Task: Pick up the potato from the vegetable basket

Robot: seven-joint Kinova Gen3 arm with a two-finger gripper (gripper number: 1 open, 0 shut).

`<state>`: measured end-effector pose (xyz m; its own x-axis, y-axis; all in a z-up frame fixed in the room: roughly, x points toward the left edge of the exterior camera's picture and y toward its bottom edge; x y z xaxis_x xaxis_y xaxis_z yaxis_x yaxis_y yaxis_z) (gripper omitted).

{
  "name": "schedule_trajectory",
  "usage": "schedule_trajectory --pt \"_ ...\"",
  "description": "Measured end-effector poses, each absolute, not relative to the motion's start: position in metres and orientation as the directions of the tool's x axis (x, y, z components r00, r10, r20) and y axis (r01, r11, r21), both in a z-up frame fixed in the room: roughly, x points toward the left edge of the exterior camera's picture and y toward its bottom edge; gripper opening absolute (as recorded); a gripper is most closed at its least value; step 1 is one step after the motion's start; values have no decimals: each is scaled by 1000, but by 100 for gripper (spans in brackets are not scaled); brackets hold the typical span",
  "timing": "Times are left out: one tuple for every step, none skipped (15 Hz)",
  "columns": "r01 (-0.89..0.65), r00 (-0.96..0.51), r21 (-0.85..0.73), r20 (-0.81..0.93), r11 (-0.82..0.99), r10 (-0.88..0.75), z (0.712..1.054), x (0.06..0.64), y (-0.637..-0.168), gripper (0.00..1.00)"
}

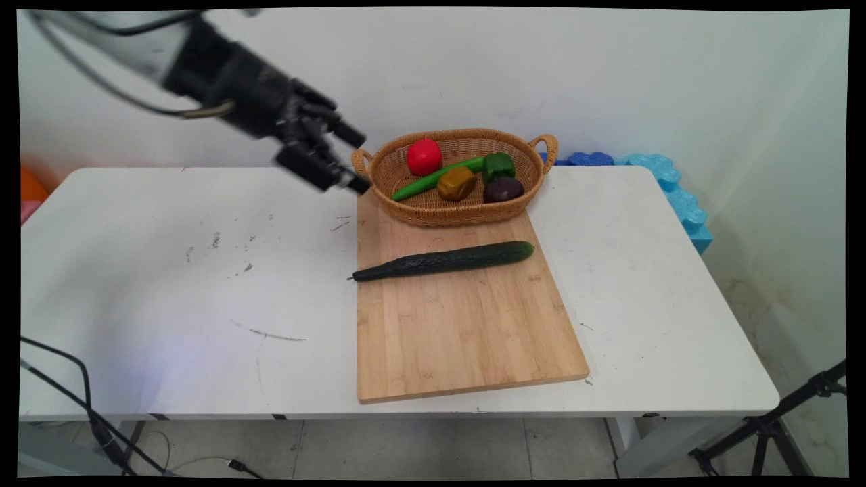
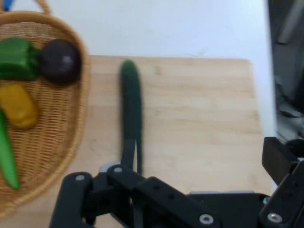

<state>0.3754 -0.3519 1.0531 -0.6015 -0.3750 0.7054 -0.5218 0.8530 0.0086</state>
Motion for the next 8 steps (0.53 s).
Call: schedule_trajectory --pt "-547 -598 -6 702 837 -386 1052 367 -366 100" --pt "-570 -596 -20 698 821 -397 1050 359 -381 100" --pt "-590 -593 -32 695 807 -407 1048 352 -393 100" --pt "-603 -591 -39 693 797 -413 1046 348 -401 100" --pt "-622 -587 -50 690 781 -424 1043 343 -413 100" --pt "-643 -582 -60 686 764 -436 1039 336 -426 100" --pt "-663 -577 -70 682 745 -450 1033 330 -439 100" --pt "-681 -571 -76 678 728 -463 1027 325 -450 100"
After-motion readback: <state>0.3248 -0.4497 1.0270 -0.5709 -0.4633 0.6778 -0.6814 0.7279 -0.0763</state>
